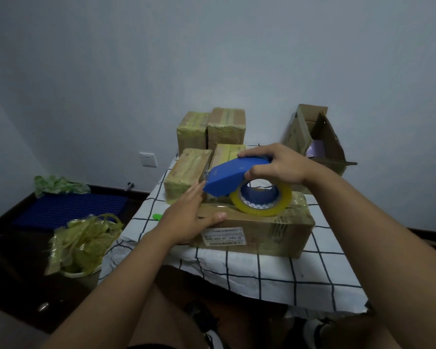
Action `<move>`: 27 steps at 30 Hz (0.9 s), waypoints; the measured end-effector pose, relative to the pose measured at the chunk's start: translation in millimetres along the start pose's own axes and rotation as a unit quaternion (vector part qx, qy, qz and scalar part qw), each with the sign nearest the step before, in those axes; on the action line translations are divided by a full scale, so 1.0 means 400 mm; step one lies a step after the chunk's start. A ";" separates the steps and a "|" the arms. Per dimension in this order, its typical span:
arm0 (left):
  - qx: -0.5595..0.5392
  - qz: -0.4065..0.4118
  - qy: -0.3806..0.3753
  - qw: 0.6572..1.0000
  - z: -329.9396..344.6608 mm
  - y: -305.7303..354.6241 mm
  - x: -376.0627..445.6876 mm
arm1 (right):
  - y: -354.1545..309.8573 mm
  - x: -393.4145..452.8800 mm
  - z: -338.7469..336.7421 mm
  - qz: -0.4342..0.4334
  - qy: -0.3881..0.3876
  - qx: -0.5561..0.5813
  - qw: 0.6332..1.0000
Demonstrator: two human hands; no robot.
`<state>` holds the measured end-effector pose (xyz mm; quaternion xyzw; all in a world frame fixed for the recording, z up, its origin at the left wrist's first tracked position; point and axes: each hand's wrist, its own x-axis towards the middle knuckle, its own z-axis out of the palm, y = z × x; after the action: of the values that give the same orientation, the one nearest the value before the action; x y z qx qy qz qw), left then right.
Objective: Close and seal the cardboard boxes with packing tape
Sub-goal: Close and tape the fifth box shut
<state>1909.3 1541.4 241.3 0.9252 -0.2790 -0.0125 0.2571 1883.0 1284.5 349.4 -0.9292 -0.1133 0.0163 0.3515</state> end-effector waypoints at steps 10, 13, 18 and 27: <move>0.165 0.015 -0.062 0.984 -0.012 0.027 -0.006 | 0.037 -0.054 -0.070 0.019 -0.039 -0.071 0.997; 0.239 0.061 -0.030 0.969 0.006 0.044 -0.016 | 0.035 -0.061 -0.072 0.025 -0.045 -0.075 0.996; 0.233 0.067 0.000 0.970 0.028 0.060 -0.026 | 0.024 -0.062 -0.063 0.023 -0.041 -0.089 0.995; 0.225 0.050 0.006 0.973 0.052 0.095 -0.018 | 0.031 -0.057 -0.070 0.010 -0.021 -0.105 0.994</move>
<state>1880.5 1508.4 240.7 0.9442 -0.3189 0.0692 0.0445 1866.5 1252.4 361.2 -0.9614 -0.1121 0.0279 0.2496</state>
